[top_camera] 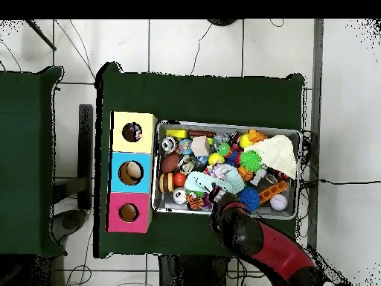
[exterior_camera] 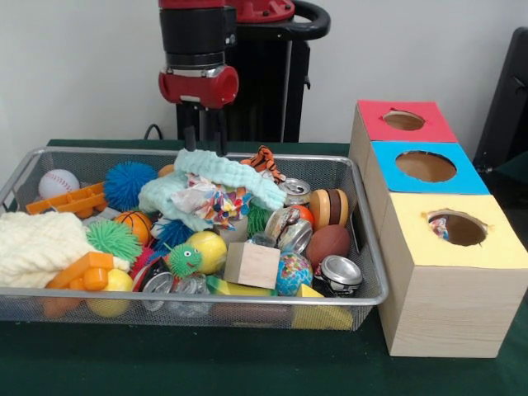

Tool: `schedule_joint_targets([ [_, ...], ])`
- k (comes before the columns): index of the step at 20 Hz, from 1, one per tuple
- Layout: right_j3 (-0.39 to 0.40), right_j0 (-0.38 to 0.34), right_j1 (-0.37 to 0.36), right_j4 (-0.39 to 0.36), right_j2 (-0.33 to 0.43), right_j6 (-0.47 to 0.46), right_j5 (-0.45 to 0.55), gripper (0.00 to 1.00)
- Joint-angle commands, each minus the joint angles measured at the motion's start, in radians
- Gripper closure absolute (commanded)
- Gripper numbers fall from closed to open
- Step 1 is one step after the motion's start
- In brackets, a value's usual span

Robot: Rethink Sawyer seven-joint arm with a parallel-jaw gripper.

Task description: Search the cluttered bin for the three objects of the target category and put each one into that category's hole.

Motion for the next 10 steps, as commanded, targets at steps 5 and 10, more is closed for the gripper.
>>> schedule_joint_targets([
  [5, -0.194, -0.072, 0.074, -0.021, 0.107, 0.077, 0.024, 0.0],
  [10, -0.212, -0.083, 0.122, -0.038, 0.113, 0.081, -0.007, 0.0],
])
